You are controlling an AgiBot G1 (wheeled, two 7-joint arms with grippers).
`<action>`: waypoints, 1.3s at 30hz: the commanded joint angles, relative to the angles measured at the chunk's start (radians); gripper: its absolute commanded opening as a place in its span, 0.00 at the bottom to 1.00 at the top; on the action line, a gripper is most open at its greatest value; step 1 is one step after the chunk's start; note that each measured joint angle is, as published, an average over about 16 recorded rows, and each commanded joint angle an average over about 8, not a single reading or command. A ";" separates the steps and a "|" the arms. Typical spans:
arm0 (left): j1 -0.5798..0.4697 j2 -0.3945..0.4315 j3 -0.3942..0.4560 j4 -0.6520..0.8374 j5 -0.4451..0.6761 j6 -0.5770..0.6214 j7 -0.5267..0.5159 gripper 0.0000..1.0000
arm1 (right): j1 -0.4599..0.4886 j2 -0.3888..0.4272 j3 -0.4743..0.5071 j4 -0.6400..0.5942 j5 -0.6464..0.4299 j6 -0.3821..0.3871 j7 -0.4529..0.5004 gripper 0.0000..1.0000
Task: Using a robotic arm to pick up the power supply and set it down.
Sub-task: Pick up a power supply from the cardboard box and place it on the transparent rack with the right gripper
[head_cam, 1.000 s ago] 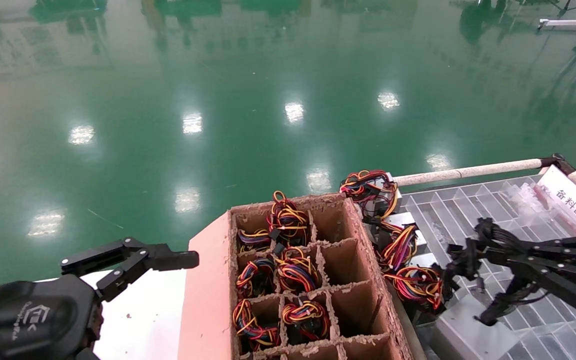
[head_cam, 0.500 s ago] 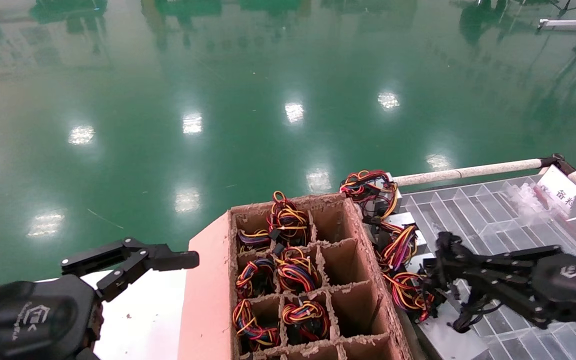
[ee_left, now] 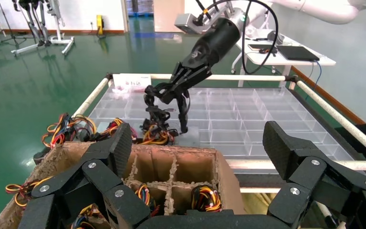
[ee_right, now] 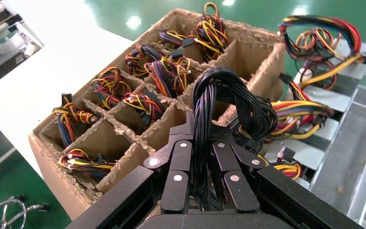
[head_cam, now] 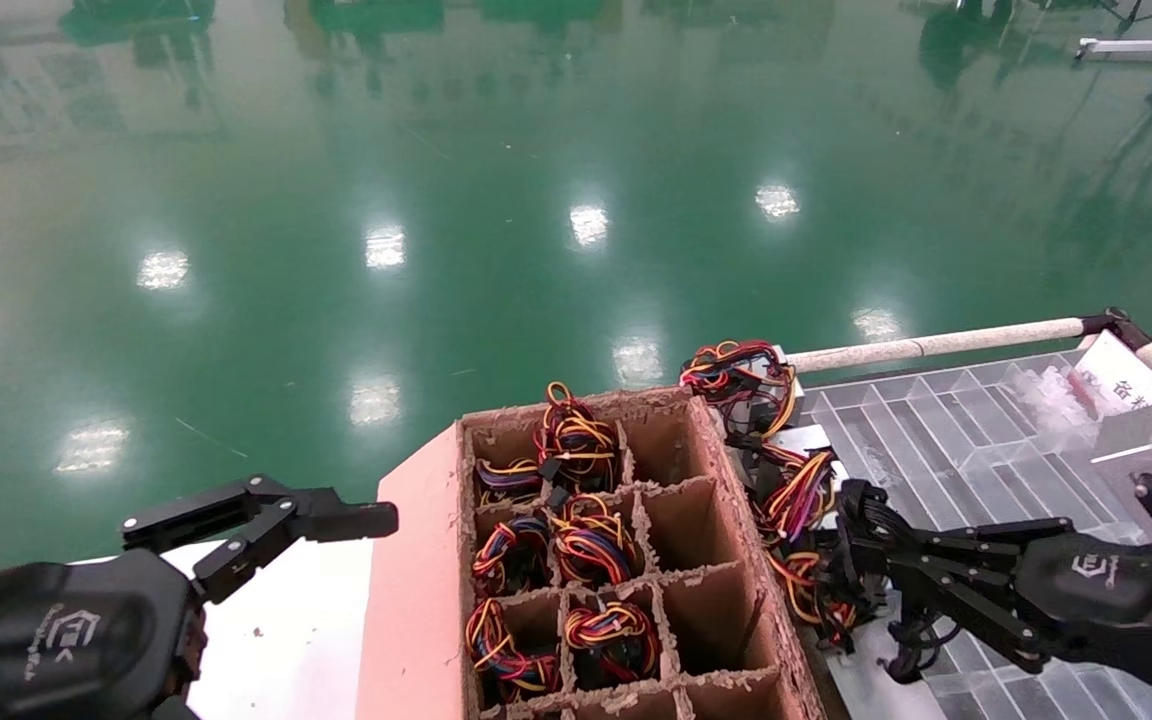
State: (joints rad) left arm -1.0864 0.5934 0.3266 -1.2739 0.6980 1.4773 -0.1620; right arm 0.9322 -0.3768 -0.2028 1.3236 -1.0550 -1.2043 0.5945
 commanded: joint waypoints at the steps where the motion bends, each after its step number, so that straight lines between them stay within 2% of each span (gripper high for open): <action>1: 0.000 0.000 0.000 0.000 0.000 0.000 0.000 1.00 | -0.029 0.000 0.004 -0.004 0.008 0.016 -0.004 0.00; 14: 0.000 0.000 0.000 0.000 0.000 0.000 0.000 1.00 | -0.287 0.056 0.113 -0.091 0.122 0.100 -0.131 0.00; 22: 0.000 0.000 0.001 0.000 0.000 0.000 0.000 1.00 | -0.392 0.061 0.209 -0.132 0.196 0.148 -0.219 0.00; 27: 0.000 0.000 0.001 0.000 0.000 0.000 0.000 1.00 | -0.442 0.059 0.238 -0.129 0.214 0.157 -0.245 0.00; 28: 0.000 0.000 0.001 0.000 0.000 0.000 0.000 1.00 | -0.449 0.057 0.239 -0.125 0.215 0.159 -0.247 0.02; 29: 0.000 0.000 0.001 0.000 -0.001 0.000 0.000 1.00 | -0.454 0.055 0.239 -0.121 0.214 0.160 -0.248 0.08; 35: 0.000 0.000 0.001 0.000 -0.001 -0.001 0.000 1.00 | -0.464 0.050 0.231 -0.093 0.205 0.170 -0.244 0.83; 36: 0.000 0.000 0.001 0.000 -0.001 -0.001 0.000 1.00 | -0.463 0.050 0.230 -0.089 0.204 0.172 -0.243 0.93; 37: 0.000 0.000 0.001 0.000 -0.001 -0.001 0.000 1.00 | -0.463 0.050 0.229 -0.087 0.203 0.174 -0.242 1.00; 39: 0.000 0.000 0.001 0.000 -0.001 -0.001 0.000 1.00 | -0.464 0.049 0.229 -0.085 0.204 0.177 -0.242 1.00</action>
State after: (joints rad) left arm -1.0865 0.5930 0.3273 -1.2737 0.6973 1.4767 -0.1616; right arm 0.4695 -0.3274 0.0266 1.2351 -0.8516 -1.0306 0.3517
